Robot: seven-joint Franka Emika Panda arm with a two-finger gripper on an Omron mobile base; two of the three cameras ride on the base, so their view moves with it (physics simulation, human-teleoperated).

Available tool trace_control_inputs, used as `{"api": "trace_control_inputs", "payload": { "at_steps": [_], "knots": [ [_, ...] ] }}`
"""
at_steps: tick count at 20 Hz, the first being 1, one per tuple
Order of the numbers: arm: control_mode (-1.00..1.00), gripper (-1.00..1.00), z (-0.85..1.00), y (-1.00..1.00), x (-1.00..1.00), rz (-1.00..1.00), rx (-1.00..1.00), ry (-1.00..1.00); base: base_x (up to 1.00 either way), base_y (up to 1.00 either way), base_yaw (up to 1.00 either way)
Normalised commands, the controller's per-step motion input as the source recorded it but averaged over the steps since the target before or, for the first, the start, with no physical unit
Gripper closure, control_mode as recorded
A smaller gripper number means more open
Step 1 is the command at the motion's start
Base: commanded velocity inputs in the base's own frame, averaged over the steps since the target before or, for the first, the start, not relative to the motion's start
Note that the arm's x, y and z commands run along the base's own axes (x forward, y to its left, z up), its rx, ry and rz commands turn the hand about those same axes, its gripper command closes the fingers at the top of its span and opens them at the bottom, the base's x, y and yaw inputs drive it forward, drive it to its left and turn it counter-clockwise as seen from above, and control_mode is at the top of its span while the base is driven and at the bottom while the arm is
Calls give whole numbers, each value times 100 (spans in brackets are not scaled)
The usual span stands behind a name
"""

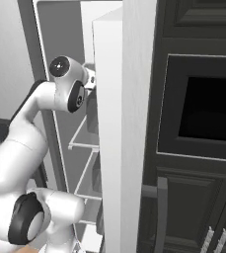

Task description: Place the avocado in the correct fridge rack based on whether it is a fruit or vegetable. Finally, close the fridge door.

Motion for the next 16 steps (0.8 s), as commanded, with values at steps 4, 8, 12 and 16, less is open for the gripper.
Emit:
{"api": "trace_control_inputs", "payload": {
  "at_steps": [4,8,12,16],
  "knots": [
    [-100,100,0,0,56,0,0,0,0,0,0],
    [-100,100,-3,0,58,0,0,0,0,0,0],
    [-100,-100,-16,0,52,0,0,0,0,0,0],
    [-100,-100,-18,0,37,0,0,-3,0,0,0]
  ]
}}
